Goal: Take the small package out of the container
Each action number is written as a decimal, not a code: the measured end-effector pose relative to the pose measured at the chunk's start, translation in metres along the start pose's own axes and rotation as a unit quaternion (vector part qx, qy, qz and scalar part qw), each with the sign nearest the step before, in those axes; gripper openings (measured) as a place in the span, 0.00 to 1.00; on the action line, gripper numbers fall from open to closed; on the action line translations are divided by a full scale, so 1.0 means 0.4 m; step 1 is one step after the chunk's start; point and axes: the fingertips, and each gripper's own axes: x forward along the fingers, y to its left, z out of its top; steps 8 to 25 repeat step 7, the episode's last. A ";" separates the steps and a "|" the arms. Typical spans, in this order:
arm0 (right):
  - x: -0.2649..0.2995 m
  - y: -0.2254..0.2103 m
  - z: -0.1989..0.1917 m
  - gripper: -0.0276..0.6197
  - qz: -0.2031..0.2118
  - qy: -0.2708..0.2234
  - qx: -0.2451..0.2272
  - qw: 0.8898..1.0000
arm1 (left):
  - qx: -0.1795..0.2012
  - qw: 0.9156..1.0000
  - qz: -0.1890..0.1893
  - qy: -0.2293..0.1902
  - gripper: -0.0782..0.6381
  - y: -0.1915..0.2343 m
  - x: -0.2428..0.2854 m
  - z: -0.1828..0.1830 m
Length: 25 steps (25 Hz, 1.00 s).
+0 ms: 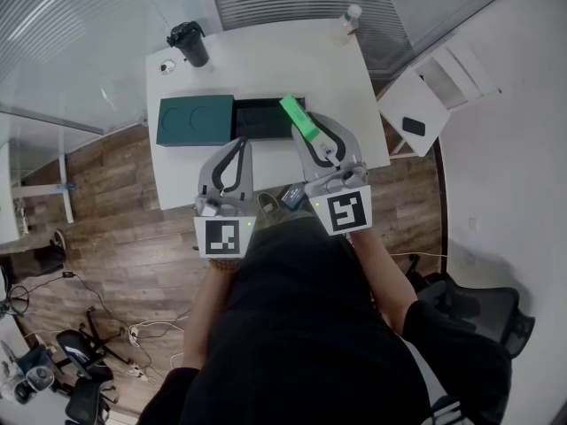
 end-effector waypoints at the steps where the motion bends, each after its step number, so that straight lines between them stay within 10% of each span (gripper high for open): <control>1: 0.001 0.001 -0.003 0.18 0.001 0.002 0.001 1.000 | -0.006 1.000 0.002 0.001 0.11 0.000 0.000 -0.002; 25: 0.014 -0.001 -0.015 0.18 0.002 0.006 0.006 1.000 | 0.003 1.000 0.000 0.002 0.11 0.009 0.006 -0.005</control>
